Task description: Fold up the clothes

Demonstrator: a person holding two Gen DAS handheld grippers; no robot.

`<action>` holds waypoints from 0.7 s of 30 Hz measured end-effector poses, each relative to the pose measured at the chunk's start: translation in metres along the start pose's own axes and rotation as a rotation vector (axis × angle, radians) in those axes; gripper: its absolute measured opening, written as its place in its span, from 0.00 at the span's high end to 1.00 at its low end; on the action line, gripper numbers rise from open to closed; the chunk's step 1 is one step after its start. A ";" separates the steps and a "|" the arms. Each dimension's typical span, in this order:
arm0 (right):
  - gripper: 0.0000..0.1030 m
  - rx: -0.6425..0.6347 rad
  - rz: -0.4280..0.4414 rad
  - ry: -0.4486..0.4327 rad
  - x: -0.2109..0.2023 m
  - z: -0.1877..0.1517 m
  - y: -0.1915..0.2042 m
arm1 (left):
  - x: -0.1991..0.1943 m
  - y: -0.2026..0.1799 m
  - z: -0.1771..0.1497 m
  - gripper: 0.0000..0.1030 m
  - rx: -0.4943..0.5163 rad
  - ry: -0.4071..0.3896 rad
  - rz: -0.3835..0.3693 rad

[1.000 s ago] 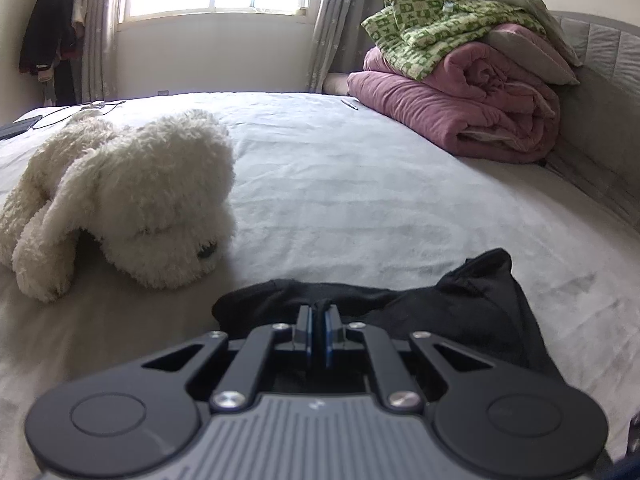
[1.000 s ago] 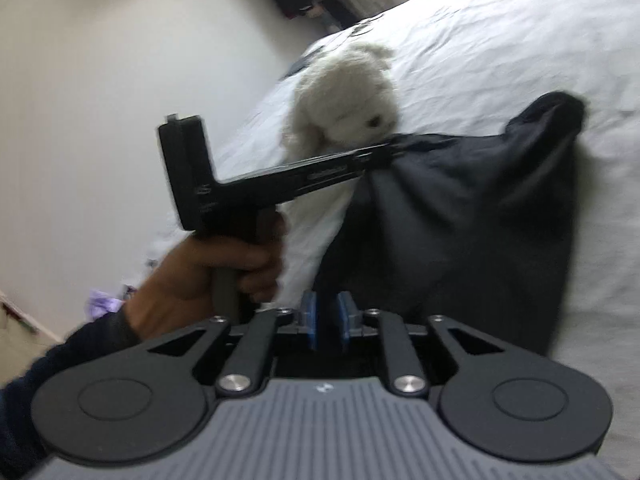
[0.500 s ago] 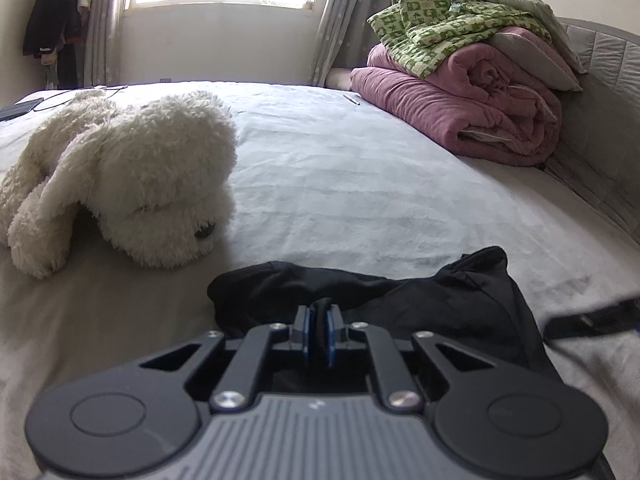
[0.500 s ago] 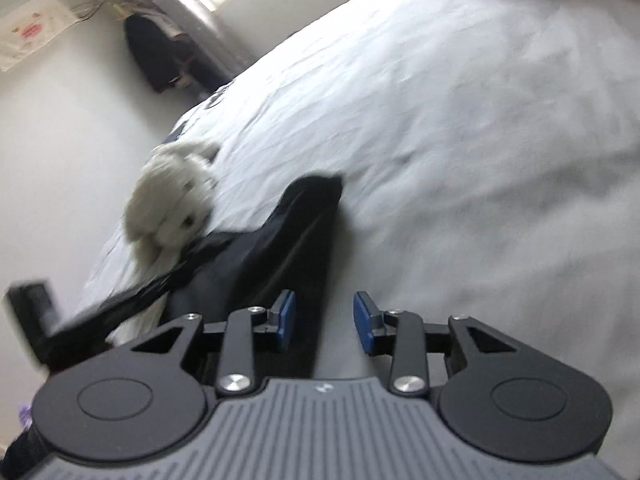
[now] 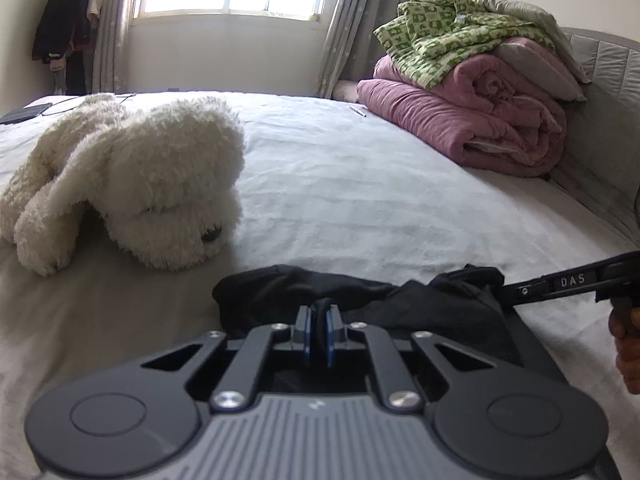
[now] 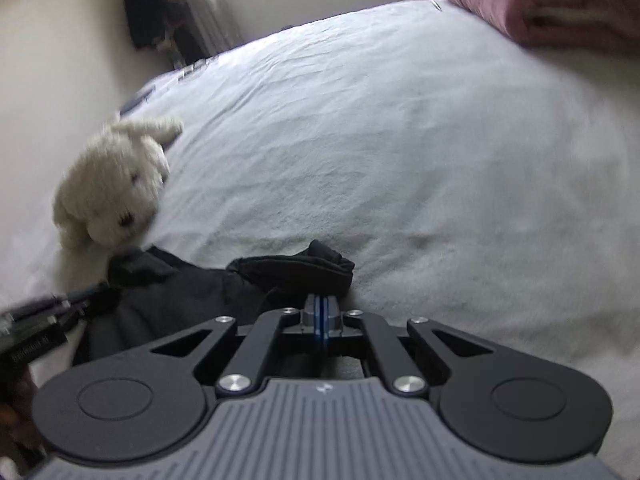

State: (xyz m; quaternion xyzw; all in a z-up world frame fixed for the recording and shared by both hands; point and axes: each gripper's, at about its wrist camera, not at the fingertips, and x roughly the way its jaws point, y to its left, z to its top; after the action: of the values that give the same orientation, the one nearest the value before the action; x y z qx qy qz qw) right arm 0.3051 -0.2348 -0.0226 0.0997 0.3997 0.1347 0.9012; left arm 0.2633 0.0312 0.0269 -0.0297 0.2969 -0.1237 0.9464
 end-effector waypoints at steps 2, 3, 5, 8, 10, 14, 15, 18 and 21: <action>1.00 -0.034 -0.035 0.007 0.001 0.001 0.002 | 0.003 -0.002 -0.001 0.93 0.011 0.008 0.014; 1.00 -0.048 -0.053 0.011 0.002 0.001 0.003 | 0.004 -0.003 -0.001 0.93 0.014 0.010 0.020; 0.98 -0.079 -0.125 0.012 0.000 0.003 0.006 | 0.004 -0.006 0.001 0.93 0.024 0.012 0.028; 0.81 -0.071 -0.160 -0.026 -0.023 0.003 0.004 | 0.008 -0.007 0.001 0.93 0.034 0.040 0.031; 0.81 -0.075 -0.073 -0.031 -0.052 -0.006 0.007 | 0.008 -0.004 0.003 0.86 0.019 0.045 0.034; 0.81 -0.239 0.071 0.065 -0.104 -0.052 0.045 | -0.004 0.005 0.009 0.76 -0.048 0.041 0.032; 0.82 -0.259 0.111 0.099 -0.113 -0.065 0.054 | -0.009 0.006 0.011 0.75 -0.058 0.035 0.033; 0.90 -0.310 0.204 0.182 -0.127 -0.105 0.077 | -0.030 0.009 0.013 0.74 -0.092 0.026 0.034; 0.91 -0.330 0.213 0.209 -0.119 -0.124 0.091 | -0.053 0.007 0.007 0.74 -0.107 0.037 0.017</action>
State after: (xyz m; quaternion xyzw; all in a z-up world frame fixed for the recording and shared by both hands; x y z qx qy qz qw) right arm 0.1209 -0.1786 0.0044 -0.0218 0.4509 0.3022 0.8396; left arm 0.2263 0.0513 0.0611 -0.0756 0.3206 -0.1002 0.9389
